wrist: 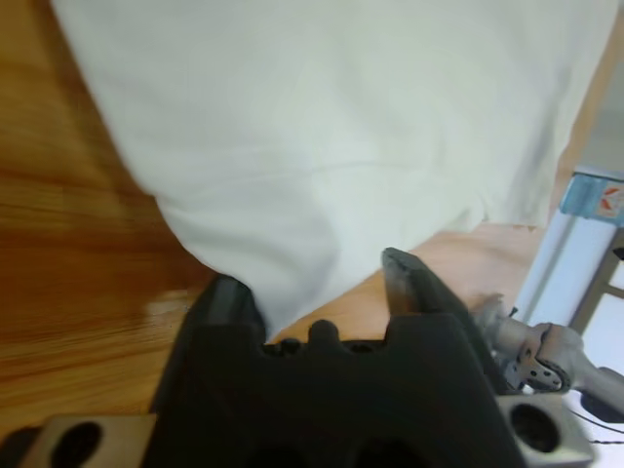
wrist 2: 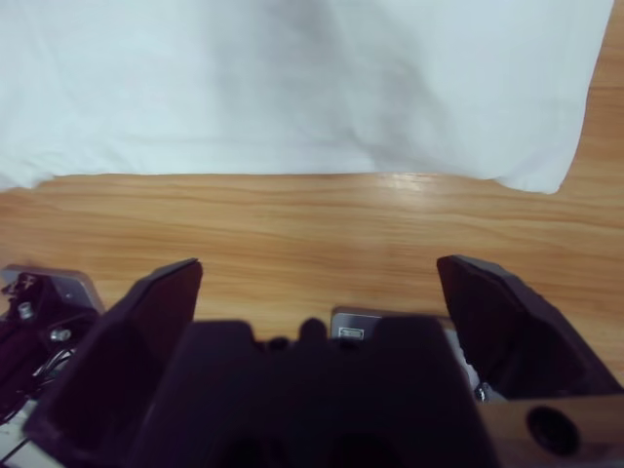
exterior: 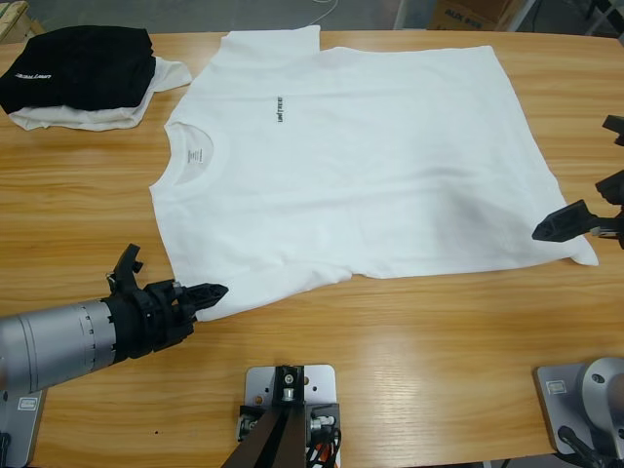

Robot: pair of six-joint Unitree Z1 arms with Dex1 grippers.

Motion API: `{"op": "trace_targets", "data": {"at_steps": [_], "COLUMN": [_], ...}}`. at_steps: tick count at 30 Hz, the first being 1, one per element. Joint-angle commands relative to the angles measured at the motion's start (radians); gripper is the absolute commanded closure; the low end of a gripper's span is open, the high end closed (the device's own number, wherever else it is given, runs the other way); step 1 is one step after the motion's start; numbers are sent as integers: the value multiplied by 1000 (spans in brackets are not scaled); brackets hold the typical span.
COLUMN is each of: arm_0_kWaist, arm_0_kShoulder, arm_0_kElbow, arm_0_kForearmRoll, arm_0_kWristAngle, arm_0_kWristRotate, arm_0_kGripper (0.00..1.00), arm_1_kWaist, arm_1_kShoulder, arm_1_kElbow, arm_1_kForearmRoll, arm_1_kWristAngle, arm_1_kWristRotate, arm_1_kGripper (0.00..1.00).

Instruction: Fold clothes

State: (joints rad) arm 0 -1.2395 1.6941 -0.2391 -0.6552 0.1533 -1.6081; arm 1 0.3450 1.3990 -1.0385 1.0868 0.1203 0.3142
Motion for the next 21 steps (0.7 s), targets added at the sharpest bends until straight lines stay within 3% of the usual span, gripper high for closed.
{"op": "trace_targets", "data": {"at_steps": [1,11,16,21], "arm_0_kWaist": [22,273,392,512], "arm_0_kShoulder": [17,-82,3,122], "arm_0_kElbow": [30,50,-8,-88], "arm_0_kForearmRoll": [-23,-23,-55,-220], "arm_0_kWristAngle": [-3,-205,-330,-464], "arm_0_kWristRotate": [16,-68,-95,-79], "arm_0_kGripper": [1000,1000,1000,1000], "arm_1_kWaist": [9,11,11,11], "arm_1_kShoulder": [37,64,98,104], "arm_1_kElbow": [29,26,30,38], "arm_1_kForearmRoll": [-10,-14,-27,-39], "arm_1_kWristAngle": [16,28,33,33], "arm_1_kWristRotate": [7,-3,-11,-12], "arm_1_kGripper": [0,0,0,0]}}
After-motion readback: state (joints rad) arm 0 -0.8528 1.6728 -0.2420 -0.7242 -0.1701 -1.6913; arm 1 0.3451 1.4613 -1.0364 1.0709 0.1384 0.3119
